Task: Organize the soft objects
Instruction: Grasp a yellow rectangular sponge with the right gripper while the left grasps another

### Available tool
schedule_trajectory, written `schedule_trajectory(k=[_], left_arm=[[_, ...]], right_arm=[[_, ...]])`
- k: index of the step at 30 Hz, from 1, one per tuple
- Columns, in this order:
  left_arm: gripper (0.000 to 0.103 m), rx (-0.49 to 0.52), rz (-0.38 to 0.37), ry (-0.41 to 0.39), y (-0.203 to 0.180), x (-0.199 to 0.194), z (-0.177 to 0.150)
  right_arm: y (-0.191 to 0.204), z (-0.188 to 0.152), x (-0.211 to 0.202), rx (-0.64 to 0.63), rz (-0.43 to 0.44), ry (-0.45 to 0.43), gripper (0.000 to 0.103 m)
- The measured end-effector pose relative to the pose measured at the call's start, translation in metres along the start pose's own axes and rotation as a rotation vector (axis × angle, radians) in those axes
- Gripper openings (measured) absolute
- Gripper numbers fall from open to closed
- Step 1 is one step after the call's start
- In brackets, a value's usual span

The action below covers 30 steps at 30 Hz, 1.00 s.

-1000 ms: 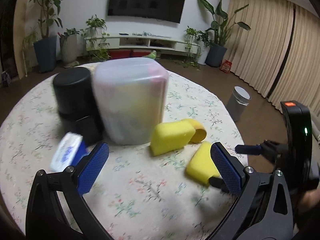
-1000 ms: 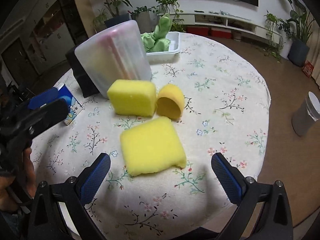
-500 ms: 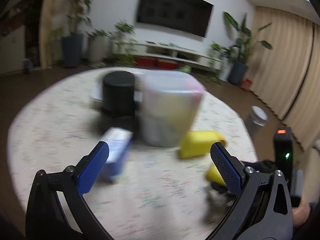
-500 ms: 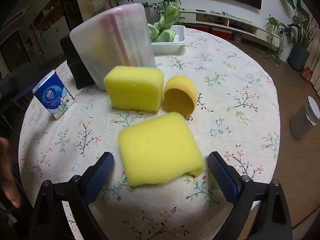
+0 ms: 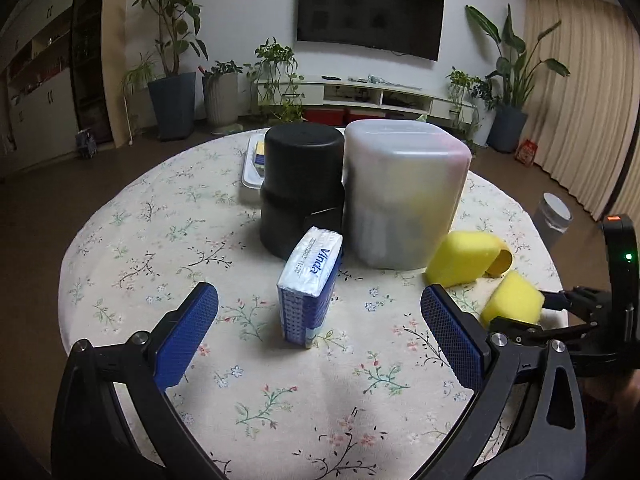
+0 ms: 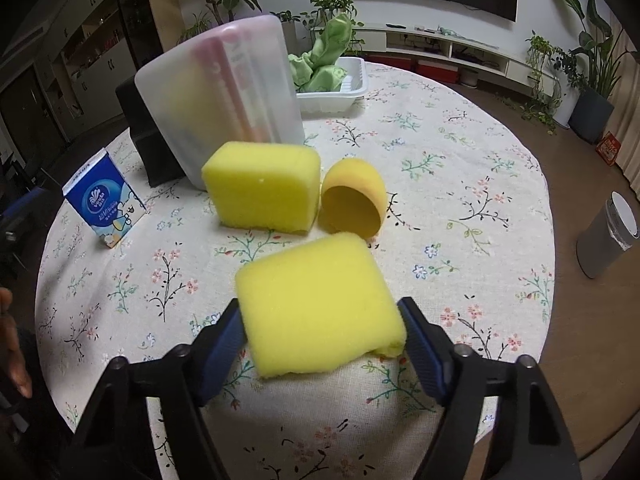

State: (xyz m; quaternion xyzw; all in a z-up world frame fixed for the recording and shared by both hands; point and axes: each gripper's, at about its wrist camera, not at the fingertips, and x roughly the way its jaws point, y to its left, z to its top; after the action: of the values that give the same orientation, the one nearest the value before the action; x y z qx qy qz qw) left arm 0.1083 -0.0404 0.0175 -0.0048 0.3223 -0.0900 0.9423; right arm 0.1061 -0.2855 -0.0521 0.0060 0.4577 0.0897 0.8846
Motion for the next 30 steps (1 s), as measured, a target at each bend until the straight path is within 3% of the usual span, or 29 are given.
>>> schedule_trajectory(k=[16,19,21,25,27,30], left_arm=[[0.103,-0.028,0.03,0.028,0.003,0.011,0.0],[0.103,-0.031,0.041,-0.021,-0.002,-0.003,0.002],[0.103,-0.016,-0.002,-0.039,-0.013,-0.009,0.007],[0.103,0.151,-0.186,0.018,-0.065,0.003,0.01],[0.103,0.192,-0.206,0.046,-0.084,0.018,0.013],[0.103,0.17,-0.187,0.076,-0.096,0.042,0.022]], right_arm=[[0.001,0.001,0.0,0.0,0.018,-0.003,0.074],[0.0,0.001,-0.001,0.006,0.03,-0.006,0.073],[0.0,0.001,-0.002,0.008,0.039,-0.01,0.072],[0.001,0.003,-0.009,-0.009,0.031,-0.013,0.071],[0.0,0.003,-0.012,-0.014,0.019,-0.013,0.071],[-0.006,0.002,-0.019,0.001,0.016,-0.014,0.071]])
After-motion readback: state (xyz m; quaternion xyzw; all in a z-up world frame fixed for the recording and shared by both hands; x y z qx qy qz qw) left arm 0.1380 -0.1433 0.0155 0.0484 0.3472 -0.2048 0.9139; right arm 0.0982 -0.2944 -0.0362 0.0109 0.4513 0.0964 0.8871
